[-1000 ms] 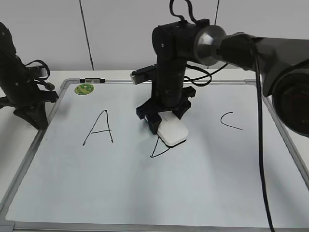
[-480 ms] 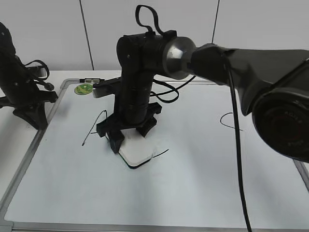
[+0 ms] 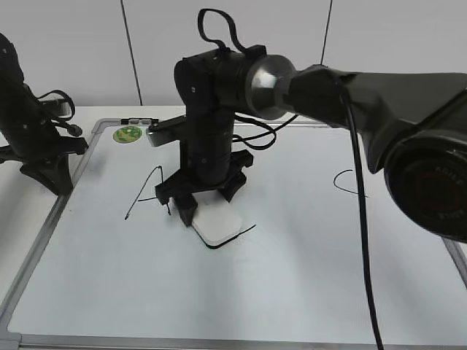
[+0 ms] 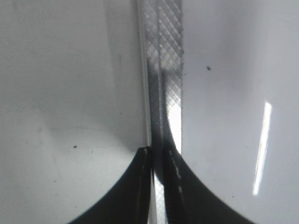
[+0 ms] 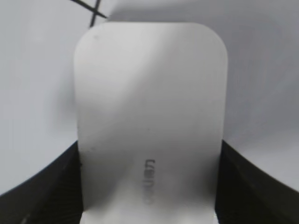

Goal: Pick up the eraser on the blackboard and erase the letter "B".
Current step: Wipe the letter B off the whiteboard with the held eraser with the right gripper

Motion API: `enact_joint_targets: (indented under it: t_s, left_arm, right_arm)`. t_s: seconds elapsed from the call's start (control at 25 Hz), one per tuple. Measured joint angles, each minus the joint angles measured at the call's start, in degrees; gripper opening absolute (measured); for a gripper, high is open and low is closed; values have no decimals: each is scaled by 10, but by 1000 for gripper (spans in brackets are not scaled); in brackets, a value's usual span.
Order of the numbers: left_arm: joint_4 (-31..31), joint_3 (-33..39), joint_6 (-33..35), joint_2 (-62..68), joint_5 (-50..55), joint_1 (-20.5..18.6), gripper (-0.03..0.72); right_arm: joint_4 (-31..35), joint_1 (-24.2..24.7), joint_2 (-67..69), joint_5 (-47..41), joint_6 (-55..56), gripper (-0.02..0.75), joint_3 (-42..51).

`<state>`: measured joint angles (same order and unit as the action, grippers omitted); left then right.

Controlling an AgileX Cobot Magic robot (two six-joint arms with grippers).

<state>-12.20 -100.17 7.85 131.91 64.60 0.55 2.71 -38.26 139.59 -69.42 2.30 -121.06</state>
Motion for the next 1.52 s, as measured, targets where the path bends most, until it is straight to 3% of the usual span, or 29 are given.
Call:
enact_joint_targets:
  t_s: [0.56, 0.88, 1.16, 1.52]
  left_arm:
    - [-1, 0, 0, 0, 1, 0, 69]
    - [-1, 0, 0, 0, 2, 0, 72]
    - [-1, 0, 0, 0, 3, 0, 73]
    - [-1, 0, 0, 0, 3, 0, 79]
  right_arm:
    - [-59, 73, -5, -2, 7, 528, 3]
    - [-52, 98, -27, 6, 11, 528, 44]
    - [-43, 87, -44, 20, 11, 528, 83]
    - [-27, -3, -45, 10, 9, 528, 87]
